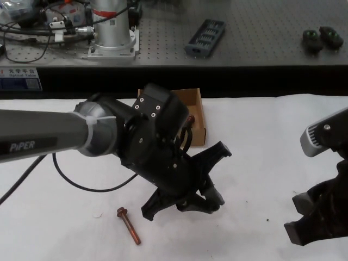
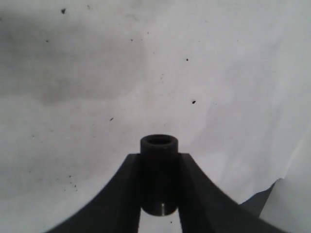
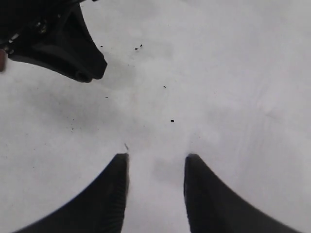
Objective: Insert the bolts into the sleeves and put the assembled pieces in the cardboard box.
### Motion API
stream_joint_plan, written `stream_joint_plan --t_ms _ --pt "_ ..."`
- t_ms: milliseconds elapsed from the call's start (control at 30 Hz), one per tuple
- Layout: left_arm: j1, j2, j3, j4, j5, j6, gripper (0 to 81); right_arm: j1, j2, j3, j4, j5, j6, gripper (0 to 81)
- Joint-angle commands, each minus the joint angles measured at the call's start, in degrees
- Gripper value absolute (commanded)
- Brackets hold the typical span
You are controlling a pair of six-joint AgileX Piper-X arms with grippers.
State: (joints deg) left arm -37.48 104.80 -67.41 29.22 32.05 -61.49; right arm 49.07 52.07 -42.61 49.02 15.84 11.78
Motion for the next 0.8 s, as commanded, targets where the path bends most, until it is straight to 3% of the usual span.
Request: stream_joint_plan --t_ms 0,67,100,233,333,767 --pt "-0.52 -0.12 -0.52 -0.91 1.87 0.42 38.4 -0.4 -0.54 -0.08 -0.36 0.26 -0.29 28.6" --pt "-0.5 -0.12 -0.52 -0.9 3.12 -1.07 56.8 -0.4 -0.54 -0.08 -0.73 0.26 -0.29 28.6" --pt "-0.5 -0.12 -0.52 -0.9 4.99 -1.75 58.3 -0.4 -0.54 -0.08 -0.76 0.26 -0.47 28.6" --pt "-0.5 -0.12 -0.52 -0.9 8.82 -2.42 49.1 -0.4 -0.54 -0.08 -0.75 0.26 -1.19 28.6" --pt "-0.32 -0.12 -0.52 0.06 7.31 -3.1 48.2 -0.52 -0.54 -0.08 -0.63 0.3 -1.53 28.6" --pt "4.16 -2.13 -0.52 13.56 -15.01 -5.43 48.2 -0.53 -0.54 2.7 -0.37 0.3 -1.53 28.6"
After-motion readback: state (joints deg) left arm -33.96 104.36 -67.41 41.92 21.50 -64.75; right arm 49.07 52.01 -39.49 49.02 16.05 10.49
